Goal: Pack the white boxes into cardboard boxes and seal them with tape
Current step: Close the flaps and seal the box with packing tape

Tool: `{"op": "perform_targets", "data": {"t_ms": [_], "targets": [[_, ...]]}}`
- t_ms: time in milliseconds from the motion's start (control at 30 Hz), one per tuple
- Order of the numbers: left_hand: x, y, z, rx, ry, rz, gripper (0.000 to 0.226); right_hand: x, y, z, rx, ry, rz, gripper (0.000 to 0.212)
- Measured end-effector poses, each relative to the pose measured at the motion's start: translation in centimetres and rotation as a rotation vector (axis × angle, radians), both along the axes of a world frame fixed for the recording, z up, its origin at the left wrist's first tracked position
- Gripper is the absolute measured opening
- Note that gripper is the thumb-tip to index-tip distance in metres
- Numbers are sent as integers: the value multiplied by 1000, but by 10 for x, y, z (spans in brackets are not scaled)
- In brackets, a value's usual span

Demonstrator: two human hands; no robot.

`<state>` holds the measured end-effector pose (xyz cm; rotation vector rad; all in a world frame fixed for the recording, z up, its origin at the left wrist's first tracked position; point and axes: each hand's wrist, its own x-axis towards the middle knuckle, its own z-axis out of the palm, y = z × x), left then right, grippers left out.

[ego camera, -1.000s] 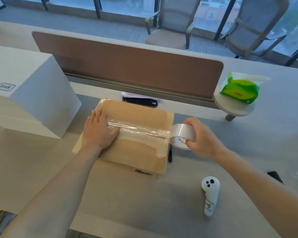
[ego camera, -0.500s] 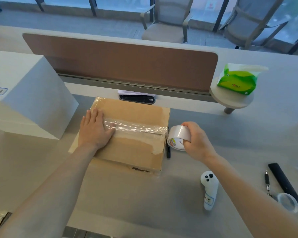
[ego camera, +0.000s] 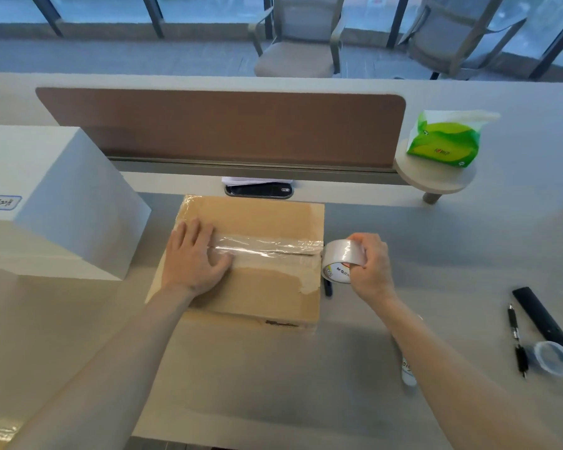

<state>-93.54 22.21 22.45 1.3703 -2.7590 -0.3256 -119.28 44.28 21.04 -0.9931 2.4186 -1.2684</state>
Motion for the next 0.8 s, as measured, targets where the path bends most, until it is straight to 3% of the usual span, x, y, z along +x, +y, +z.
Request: {"op": "perform_targets", "data": {"t_ms": [133,233,433,600,800], "targets": [[7,-19,14,75,97,-55,94,6,-4,-3,77,49,-82,52],[-1,-46,22,141,173,53,83,13,-3,-10,133,30,-143,54],[-18,-69,6,219,84,233,72,20,-5,-16,179,-27,-245,51],[-22,-65,-1,58,47,213,75,23,-9,-22,255,-101,-325,48],[-23,-66,-5,-2,32,189,71,22,-12,-15,253,-153,-278,48]]}}
